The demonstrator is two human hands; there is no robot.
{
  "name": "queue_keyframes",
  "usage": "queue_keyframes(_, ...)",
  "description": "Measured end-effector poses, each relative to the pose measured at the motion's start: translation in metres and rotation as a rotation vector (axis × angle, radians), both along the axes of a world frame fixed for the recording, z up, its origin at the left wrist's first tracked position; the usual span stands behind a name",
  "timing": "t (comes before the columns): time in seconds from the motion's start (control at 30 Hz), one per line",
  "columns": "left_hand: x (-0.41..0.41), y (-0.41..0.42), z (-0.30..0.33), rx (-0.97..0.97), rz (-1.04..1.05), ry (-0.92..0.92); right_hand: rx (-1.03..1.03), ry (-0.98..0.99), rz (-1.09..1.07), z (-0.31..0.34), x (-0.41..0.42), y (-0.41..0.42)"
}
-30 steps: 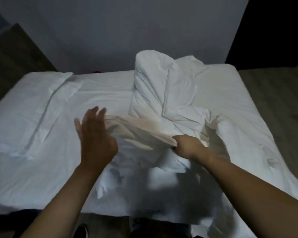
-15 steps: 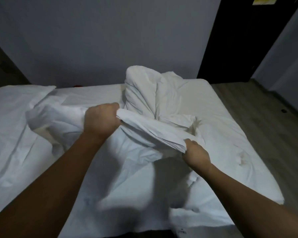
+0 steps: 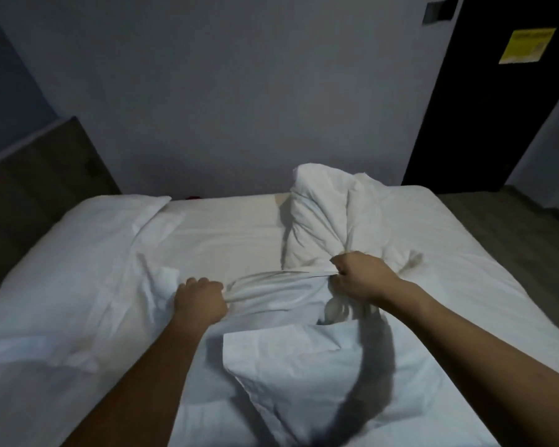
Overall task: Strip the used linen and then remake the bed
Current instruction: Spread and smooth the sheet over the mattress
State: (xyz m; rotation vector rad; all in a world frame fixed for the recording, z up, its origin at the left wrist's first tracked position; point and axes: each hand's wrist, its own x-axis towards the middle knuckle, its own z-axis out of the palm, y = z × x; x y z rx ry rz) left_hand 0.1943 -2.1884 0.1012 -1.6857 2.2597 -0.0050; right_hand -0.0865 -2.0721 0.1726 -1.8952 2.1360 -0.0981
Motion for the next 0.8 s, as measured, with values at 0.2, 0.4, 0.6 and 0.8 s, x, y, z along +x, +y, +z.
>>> queue_keyframes(0.2, 0.106, 0.026, -0.037, -0.026, 0.37, 0.369, 0.209, -0.135, 0.258, -0.009, 0.065, -0.045)
queue_keyframes(0.4, 0.154, -0.026, -0.017, 0.22, 1.101, 1.332, 0.445, -0.156, 0.448, -0.035, 0.147, -0.097)
queue_keyframes(0.6, 0.124, -0.155, 0.087, 0.184, 0.885, 2.036, 0.4, -0.266, 0.402, -0.025, 0.242, -0.183)
queue_keyframes(0.8, 0.156, -0.296, 0.274, 0.103, 0.369, 2.24, 0.064, -0.431, 0.196, 0.041, 0.332, -0.313)
